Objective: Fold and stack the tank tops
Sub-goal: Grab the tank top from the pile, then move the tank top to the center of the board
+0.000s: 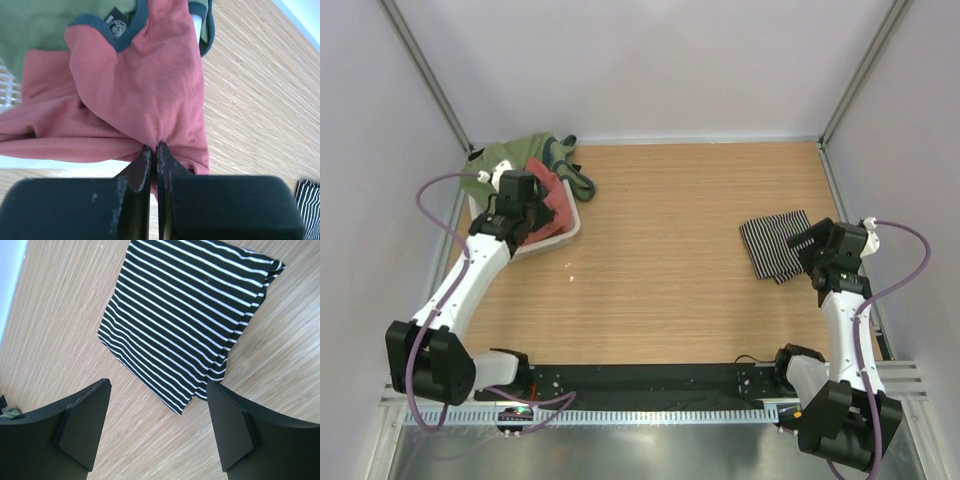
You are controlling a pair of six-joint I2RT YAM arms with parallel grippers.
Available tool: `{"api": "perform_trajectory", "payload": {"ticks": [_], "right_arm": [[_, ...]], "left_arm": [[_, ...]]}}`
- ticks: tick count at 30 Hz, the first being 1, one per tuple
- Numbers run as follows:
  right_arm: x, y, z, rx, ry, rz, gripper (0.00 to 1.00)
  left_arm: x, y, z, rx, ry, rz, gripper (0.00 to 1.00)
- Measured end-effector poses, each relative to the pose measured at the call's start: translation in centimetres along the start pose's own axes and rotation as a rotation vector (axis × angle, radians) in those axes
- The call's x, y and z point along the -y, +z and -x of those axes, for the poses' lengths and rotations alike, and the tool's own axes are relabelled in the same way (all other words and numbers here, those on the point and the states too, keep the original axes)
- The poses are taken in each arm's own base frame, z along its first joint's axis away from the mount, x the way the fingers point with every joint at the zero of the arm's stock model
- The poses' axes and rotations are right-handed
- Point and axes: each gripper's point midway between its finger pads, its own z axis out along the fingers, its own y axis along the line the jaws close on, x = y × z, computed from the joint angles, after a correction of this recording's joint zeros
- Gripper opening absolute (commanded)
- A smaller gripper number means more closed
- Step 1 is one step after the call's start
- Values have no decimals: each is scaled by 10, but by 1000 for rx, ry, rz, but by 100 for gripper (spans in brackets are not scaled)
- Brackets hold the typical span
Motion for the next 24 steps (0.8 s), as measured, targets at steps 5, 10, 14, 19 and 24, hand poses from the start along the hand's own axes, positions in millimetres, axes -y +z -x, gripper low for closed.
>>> {"api": "perform_trajectory", "payload": {"ticks": [5,10,14,19,24], "right_arm": [[-4,1,-8,-23,-19,12,83],[-8,1,-10,-30,-33,30,83],[-14,3,-16,-51,-44,48,82],[-25,5,-32,-100,-86,82,82],[-36,5,-45,-139,-127,107,82]], "left_arm": [[15,-15,-29,-31,68,-44,0],[31,-40,-82,-88,169,-122,0],[32,-60,-85,-64,193,-144,0],[41,-83,-46,27,208,-137,0],[100,-139,12,119,174,-325,0]]}}
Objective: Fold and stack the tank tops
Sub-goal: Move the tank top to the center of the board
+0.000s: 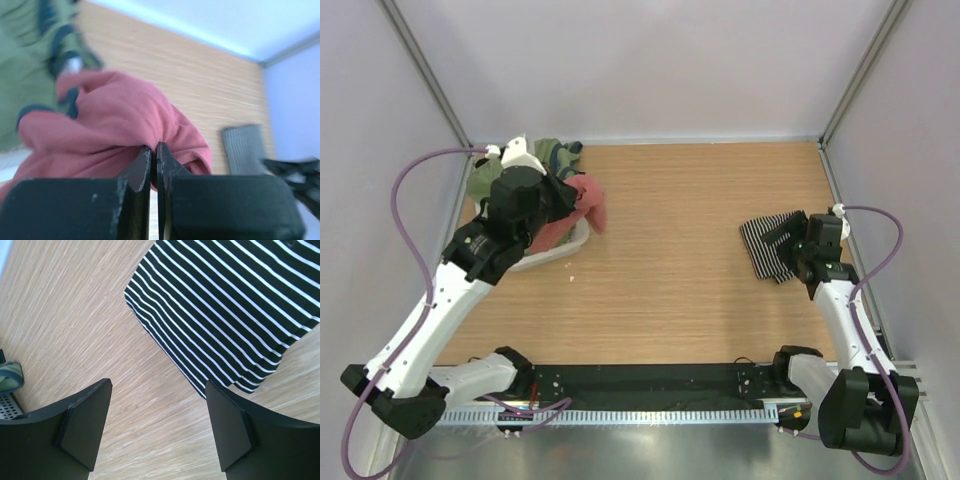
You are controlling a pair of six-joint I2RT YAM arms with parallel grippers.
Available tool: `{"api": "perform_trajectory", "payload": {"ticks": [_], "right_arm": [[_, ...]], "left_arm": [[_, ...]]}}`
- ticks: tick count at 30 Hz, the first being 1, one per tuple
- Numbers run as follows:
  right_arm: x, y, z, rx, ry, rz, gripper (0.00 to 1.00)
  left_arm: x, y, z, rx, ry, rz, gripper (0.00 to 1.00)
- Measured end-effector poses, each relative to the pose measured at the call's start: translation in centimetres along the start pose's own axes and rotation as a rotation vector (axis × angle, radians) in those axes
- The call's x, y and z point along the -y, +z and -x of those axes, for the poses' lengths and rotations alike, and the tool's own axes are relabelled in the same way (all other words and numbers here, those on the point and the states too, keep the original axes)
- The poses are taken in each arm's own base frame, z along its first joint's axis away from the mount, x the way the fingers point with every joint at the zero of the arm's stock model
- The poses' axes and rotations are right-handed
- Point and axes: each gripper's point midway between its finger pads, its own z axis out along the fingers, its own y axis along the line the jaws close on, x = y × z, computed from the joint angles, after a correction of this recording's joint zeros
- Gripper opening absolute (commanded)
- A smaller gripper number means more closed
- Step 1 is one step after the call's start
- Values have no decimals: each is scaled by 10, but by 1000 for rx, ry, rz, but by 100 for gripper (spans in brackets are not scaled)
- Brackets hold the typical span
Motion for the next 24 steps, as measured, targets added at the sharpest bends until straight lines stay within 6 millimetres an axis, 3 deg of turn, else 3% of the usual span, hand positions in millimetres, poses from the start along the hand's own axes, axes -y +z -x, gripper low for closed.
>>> {"api": "perform_trajectory", "payload": {"ticks": [2,5,6,7,8,9,13,14,21,24], "right_arm": [[-4,1,-1,-6,-10,7,82],[-6,3,-1,-7,-16,10,82],[-6,4,-1,-8,-17,10,82],[-6,5,-1,-8,-17,9,82],[-6,6,-1,-10,-17,8,82],[-6,7,-1,-12,-17,7,82],[-7,9,-2,-15,-19,8,82],[-7,9,-2,-15,-21,8,82],[-7,8,-1,-12,-30,11,82],[-7,8,-1,-12,-32,11,82]], "left_arm": [[32,-17,17,25,-4,-107,0],[73,-39,10,-8,24,-250,0],[84,-42,-1,-40,40,-288,12],[95,-43,-13,-79,62,-322,37],[102,-40,-25,-119,87,-343,93],[109,-35,-37,-157,103,-354,99],[116,15,-70,-276,177,-262,98],[110,28,-79,-303,183,-232,90],[20,103,-106,-446,125,38,64],[1,119,-139,-536,128,74,52]]}}
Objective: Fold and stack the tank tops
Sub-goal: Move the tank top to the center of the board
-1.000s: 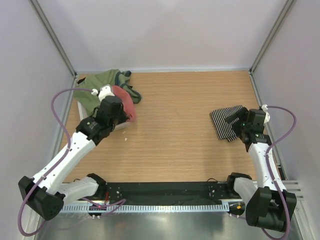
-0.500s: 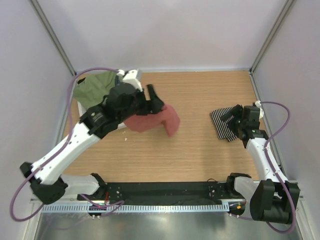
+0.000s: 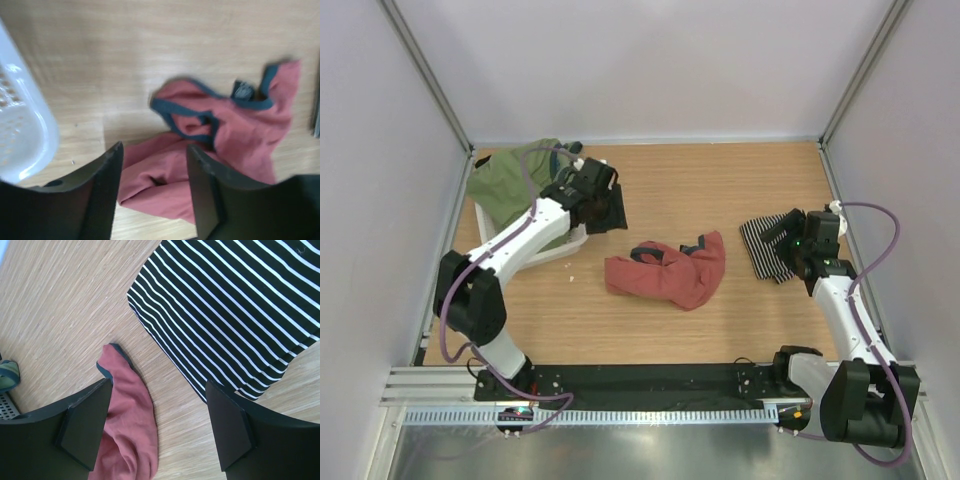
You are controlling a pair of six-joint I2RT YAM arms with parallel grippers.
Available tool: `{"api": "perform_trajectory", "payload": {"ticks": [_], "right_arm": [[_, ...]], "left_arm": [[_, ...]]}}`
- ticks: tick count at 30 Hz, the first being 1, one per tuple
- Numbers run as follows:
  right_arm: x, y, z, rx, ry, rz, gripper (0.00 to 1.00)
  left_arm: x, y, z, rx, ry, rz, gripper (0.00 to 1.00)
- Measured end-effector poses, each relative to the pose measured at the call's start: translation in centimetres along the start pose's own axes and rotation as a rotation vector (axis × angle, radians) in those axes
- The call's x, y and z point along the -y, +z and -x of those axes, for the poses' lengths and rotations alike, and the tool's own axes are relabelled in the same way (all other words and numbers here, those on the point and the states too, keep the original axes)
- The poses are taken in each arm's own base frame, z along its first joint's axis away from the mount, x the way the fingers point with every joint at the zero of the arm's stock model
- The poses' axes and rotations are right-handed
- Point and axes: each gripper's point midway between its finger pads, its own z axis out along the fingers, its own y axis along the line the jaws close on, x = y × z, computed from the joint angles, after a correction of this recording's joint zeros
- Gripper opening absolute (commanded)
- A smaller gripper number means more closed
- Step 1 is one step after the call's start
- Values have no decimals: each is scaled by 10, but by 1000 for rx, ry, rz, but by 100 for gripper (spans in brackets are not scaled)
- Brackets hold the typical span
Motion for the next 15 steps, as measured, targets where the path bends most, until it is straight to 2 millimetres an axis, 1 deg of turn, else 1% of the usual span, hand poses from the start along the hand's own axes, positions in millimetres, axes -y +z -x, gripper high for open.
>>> {"api": "perform_trajectory", "payload": {"ticks": [2,4,6,7,9,12,14,15], "right_arm": [[0,0,0,1,-2,2,82],[-3,0,-2,-4,-14,9,82],[-8,3,-10,-30,-45,18,82],[-11,5,-15,-52,-70,22,82],[-22,10,-28,-104,-120,32,82],[-42,12,-47,-160,-197,73,83],[-57,9,-58,-188,-250,113,83],[-66,5,-66,-203,-283,139,83]], "left_arm": [[-7,18,-29,-91,12,6,50],[-14,32,-53,-169,16,14,50],[-20,43,-70,-223,15,27,48],[-22,47,-73,-236,11,29,47],[-31,57,-77,-252,-10,33,45],[-56,69,-71,-257,-75,49,45],[-77,74,-54,-228,-138,67,45],[-90,76,-43,-208,-174,78,45]]}}
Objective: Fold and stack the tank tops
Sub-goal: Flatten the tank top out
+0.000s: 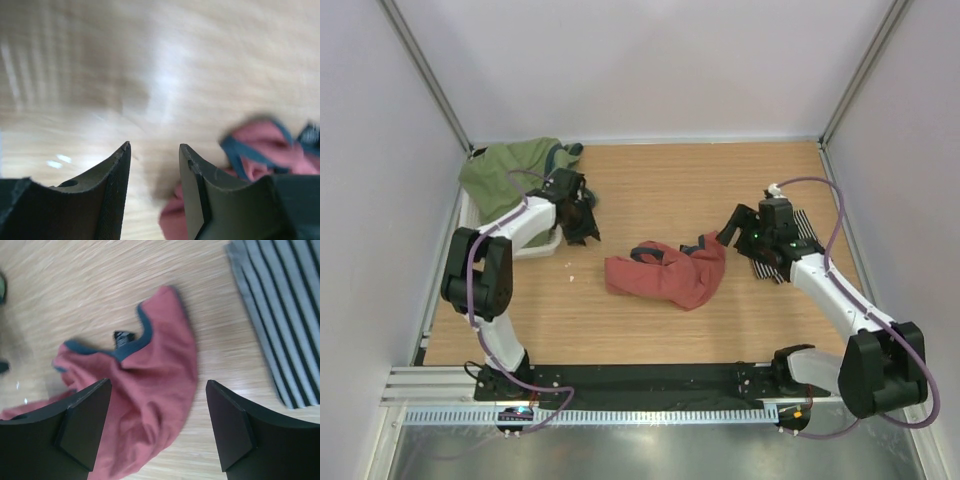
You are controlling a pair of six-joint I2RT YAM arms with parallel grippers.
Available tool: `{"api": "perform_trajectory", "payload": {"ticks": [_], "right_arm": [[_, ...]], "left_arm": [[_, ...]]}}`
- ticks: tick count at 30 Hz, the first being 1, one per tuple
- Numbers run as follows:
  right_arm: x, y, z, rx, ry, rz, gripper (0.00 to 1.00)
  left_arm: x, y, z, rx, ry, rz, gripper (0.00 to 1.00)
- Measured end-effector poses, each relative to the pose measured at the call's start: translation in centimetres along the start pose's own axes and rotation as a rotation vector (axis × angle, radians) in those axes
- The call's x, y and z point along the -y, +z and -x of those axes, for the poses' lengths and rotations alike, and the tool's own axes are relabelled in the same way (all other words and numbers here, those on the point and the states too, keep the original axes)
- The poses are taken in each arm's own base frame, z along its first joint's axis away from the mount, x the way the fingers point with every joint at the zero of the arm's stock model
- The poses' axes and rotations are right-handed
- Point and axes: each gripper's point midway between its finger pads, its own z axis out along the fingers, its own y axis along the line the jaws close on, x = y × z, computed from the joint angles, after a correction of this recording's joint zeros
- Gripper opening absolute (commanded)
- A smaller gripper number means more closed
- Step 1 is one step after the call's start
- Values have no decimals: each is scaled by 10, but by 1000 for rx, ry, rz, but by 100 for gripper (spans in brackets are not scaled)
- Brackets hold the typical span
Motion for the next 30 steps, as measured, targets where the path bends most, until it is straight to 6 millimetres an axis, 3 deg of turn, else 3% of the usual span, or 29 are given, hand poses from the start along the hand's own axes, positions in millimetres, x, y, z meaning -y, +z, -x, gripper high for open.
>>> {"api": "perform_trajectory", "payload": {"ticks": [4,7,10,14,18,19,21,25,30], "right_arm": [[-42,-2,-20,-50,-120,90,86],[-67,0,-41,-101,-195,134,88],[-79,7,-66,-162,-257,143,89],[-79,16,-89,-204,-312,114,90],[-79,19,-87,-159,-321,118,90],[-81,18,-84,-143,-320,124,90],[-85,17,-78,-112,-316,139,90],[-93,16,-69,-71,-317,167,90],[-92,16,-68,-67,-324,162,90]], "left_arm": [[-43,9,54,60,-119,62,48],[-60,19,96,118,-155,99,54],[-57,25,113,144,-158,93,77],[-48,23,98,178,-145,58,99],[-39,4,46,230,-94,31,100],[-31,-3,31,259,-60,26,100],[-10,-10,20,319,2,-8,100],[48,-7,25,487,131,-89,100],[79,30,52,560,228,-89,100]]}}
